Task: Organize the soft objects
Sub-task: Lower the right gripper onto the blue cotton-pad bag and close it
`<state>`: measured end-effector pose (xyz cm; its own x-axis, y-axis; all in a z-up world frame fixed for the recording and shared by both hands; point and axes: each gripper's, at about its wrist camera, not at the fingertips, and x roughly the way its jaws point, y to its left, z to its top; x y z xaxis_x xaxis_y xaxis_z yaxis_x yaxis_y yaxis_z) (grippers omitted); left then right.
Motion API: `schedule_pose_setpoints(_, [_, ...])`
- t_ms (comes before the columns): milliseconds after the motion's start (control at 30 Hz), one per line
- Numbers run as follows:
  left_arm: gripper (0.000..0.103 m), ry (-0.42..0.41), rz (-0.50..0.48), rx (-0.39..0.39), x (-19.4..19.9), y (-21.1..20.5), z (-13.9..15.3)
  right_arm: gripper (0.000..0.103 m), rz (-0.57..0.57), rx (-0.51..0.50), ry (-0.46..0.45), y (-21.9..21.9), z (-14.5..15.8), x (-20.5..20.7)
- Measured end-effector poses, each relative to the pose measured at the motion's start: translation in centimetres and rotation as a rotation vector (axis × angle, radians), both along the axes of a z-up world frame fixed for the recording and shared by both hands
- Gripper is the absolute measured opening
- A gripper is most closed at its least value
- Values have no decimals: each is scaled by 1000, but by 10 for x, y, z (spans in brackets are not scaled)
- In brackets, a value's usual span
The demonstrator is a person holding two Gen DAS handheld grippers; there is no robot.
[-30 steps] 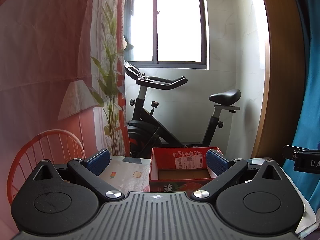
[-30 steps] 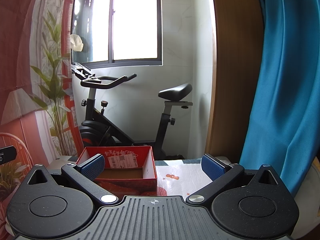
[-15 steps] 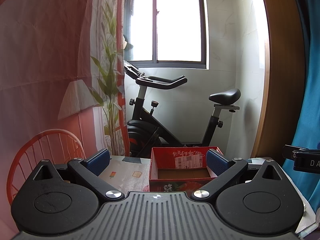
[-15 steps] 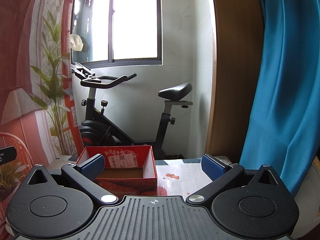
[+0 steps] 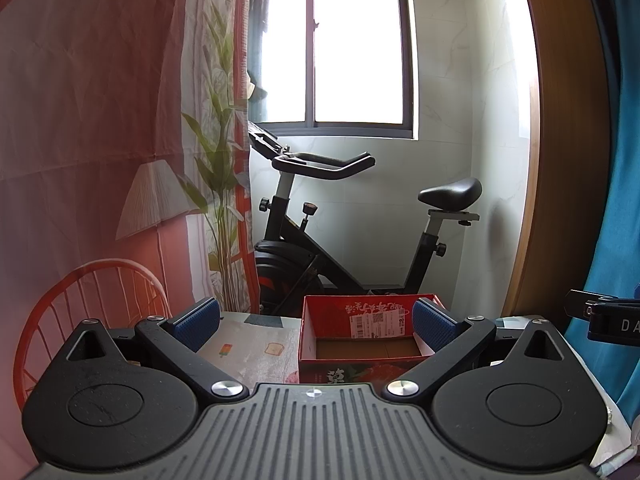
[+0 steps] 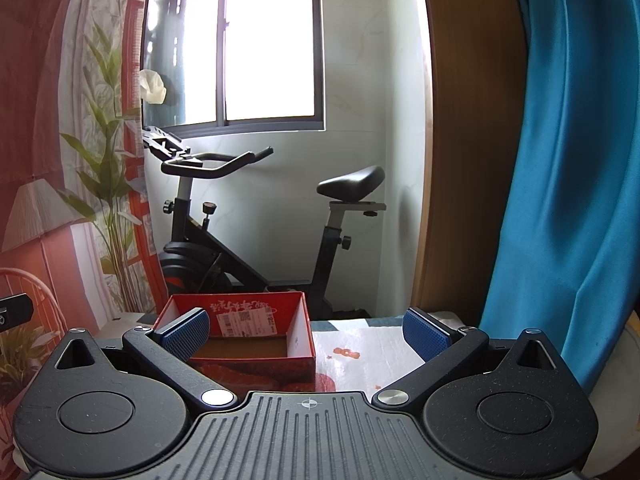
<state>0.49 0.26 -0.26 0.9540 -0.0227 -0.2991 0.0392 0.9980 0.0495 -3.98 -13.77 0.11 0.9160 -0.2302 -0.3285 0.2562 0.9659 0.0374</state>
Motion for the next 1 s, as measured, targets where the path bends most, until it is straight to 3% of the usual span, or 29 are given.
schedule_pose_setpoints(167, [103,-12,2,-6,0,1,-2,103,4,-6,-7,2,-2,0])
schedule_pose_setpoints(333, [103,-31,34,43,4,1,-11,103,20,0,-36,1,-10,-1])
schedule_pose_setpoints(467, [103,-11,25,18,14,9,-25,103,25,34,-48,-5,-22,3])
schedule_pose_setpoints(667, [103,76,24,-37,38,27,-63,103,54,77,-34,-13,-62,22])
schedule_pose_setpoints(900, [103,198,13,-145,62,55,-110,103,104,137,45,-12,-121,49])
schedule_pose_setpoints(1000, [103,215,24,-150,68,62,-126,103,141,131,59,-5,-142,56])
